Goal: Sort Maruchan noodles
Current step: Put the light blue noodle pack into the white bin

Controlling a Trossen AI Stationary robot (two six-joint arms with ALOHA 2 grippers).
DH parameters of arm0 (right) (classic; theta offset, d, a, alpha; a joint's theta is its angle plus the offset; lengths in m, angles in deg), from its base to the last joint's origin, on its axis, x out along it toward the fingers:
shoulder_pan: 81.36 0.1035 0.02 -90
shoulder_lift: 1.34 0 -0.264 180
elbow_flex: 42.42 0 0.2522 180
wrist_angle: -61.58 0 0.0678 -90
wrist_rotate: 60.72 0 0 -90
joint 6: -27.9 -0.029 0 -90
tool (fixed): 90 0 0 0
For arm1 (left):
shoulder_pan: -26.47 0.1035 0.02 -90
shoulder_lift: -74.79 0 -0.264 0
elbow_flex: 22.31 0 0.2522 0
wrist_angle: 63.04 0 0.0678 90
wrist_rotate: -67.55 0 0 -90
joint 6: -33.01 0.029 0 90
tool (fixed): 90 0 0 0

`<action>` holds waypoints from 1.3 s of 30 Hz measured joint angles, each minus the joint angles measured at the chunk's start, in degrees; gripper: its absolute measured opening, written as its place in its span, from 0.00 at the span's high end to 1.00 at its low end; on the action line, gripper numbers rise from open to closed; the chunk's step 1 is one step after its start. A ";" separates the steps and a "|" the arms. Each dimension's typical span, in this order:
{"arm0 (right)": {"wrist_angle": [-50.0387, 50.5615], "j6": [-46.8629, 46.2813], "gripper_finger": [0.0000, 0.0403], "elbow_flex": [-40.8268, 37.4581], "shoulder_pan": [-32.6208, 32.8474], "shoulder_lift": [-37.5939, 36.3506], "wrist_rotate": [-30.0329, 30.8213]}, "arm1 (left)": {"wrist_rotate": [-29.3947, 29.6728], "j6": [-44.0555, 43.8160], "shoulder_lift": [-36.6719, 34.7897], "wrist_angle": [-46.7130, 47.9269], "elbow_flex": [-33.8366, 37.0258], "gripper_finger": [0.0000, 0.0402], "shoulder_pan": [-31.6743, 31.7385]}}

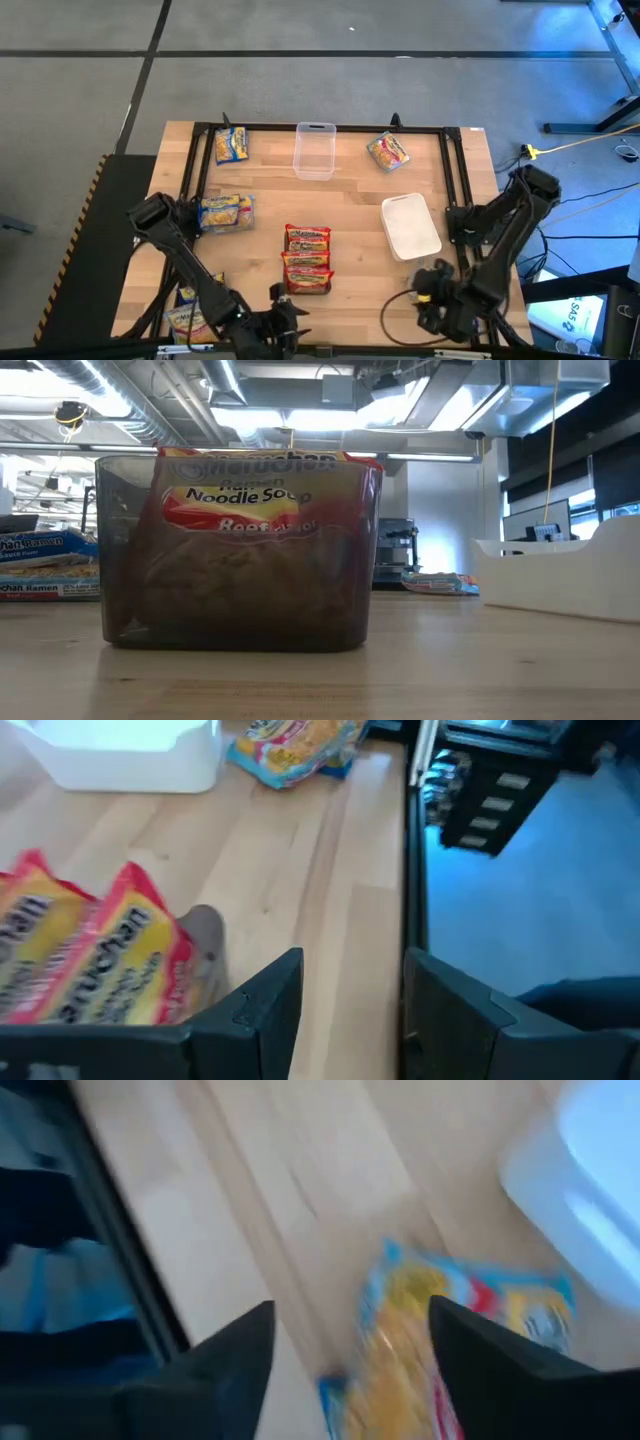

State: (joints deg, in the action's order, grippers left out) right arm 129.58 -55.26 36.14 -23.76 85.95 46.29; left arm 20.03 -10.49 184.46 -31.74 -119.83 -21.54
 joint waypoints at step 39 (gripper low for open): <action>-51.79 19.11 0.98 -15.79 -7.40 11.61 1.88 | -6.61 2.02 3.65 -23.54 4.65 0.58 3.21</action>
State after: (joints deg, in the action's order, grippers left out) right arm 77.80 -36.15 20.35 -31.17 97.56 48.17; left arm 13.42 -8.47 188.11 -55.28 -115.18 -18.33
